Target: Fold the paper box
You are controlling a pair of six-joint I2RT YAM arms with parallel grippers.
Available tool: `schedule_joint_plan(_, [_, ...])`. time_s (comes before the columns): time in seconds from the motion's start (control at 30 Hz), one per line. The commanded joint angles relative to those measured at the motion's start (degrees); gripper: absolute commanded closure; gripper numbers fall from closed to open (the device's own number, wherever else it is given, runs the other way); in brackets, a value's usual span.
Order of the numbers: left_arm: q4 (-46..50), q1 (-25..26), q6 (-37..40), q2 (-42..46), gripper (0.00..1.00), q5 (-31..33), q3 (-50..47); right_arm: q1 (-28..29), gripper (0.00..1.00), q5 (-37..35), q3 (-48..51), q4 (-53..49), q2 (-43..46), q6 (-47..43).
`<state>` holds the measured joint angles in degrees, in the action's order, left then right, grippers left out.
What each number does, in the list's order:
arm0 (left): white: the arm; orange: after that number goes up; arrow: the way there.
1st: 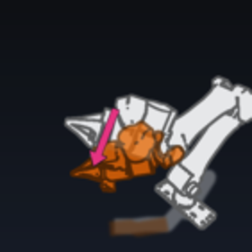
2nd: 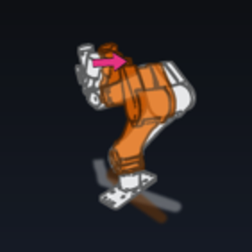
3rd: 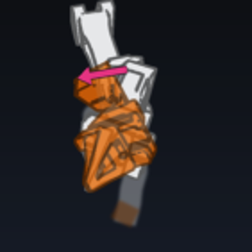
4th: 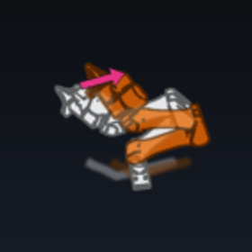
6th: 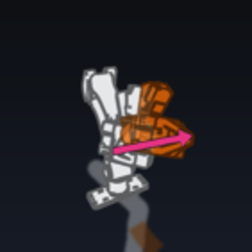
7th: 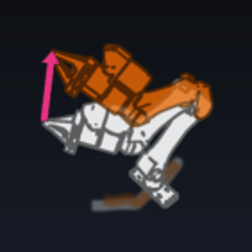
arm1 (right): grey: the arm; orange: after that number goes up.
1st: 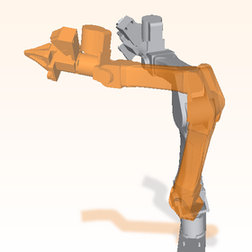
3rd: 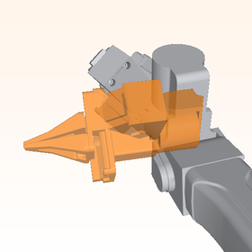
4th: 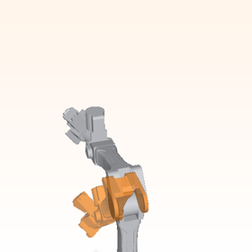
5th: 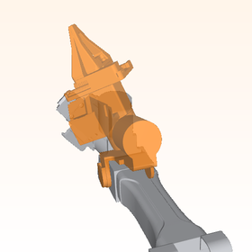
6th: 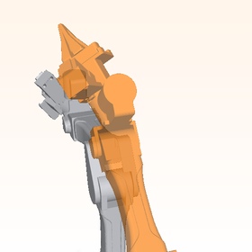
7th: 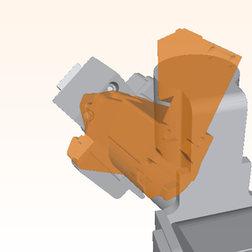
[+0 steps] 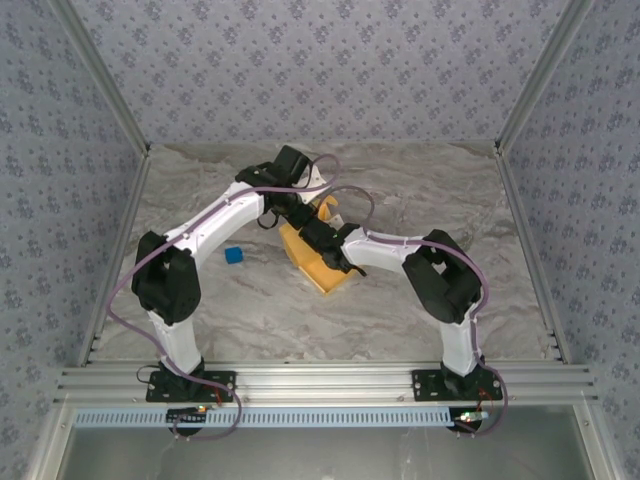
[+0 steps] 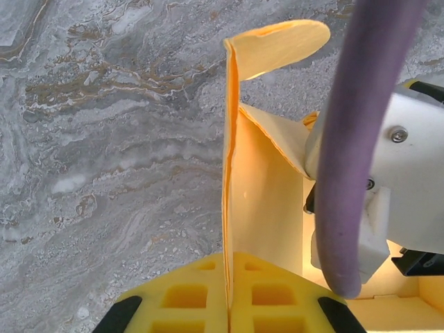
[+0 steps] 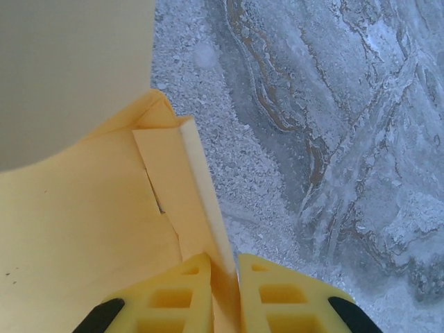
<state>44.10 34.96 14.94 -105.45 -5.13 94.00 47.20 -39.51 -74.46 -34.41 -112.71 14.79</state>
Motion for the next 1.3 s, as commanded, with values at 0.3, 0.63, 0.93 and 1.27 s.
schedule_joint_plan(0.3, [2.9,1.0,0.4,0.9,1.00,-1.7,1.8,-2.9,0.80,7.4,2.1,-2.5,4.7,-5.7])
schedule_joint_plan(0.63, [2.9,1.1,0.7,0.9,1.00,-1.7,1.5,-6.2,0.52,17.4,4.4,-1.2,12.1,-6.9])
schedule_joint_plan(0.93, [2.7,1.2,0.8,1.0,1.00,-1.6,1.5,-9.1,0.36,28.1,5.6,2.7,16.0,-6.3])
schedule_joint_plan(1.27, [2.5,1.3,0.9,1.2,1.00,-1.3,1.5,-16.9,0.44,45.1,10.6,3.6,16.7,-9.1])
